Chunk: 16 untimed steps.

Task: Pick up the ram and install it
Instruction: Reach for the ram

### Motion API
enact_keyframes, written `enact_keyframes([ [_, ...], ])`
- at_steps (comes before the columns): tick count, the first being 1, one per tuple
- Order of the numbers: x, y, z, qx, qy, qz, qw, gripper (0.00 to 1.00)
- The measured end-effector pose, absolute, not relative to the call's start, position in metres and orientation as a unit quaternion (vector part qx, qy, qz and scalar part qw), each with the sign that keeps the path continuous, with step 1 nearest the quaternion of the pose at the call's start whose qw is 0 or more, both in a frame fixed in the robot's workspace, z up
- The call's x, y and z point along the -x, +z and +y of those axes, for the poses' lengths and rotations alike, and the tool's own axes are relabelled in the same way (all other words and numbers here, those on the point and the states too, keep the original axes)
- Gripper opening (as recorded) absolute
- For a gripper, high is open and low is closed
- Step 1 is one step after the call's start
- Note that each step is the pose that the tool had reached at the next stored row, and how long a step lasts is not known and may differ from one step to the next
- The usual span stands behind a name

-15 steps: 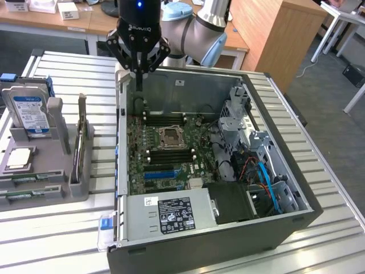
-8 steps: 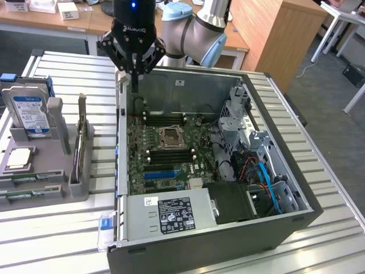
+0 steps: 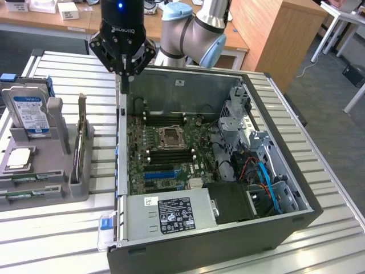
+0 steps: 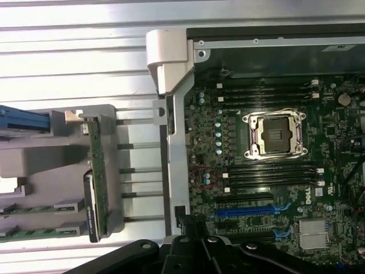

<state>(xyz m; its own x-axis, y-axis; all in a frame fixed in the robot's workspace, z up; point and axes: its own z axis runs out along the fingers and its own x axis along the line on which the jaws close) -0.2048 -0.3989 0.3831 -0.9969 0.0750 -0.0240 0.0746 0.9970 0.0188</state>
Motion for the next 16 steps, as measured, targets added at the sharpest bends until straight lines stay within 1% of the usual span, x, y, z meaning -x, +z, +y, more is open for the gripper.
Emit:
enact_keyframes([
  [16,0.259,0.379,-0.399,-0.038,0.008,0.999,0.012,0.11],
])
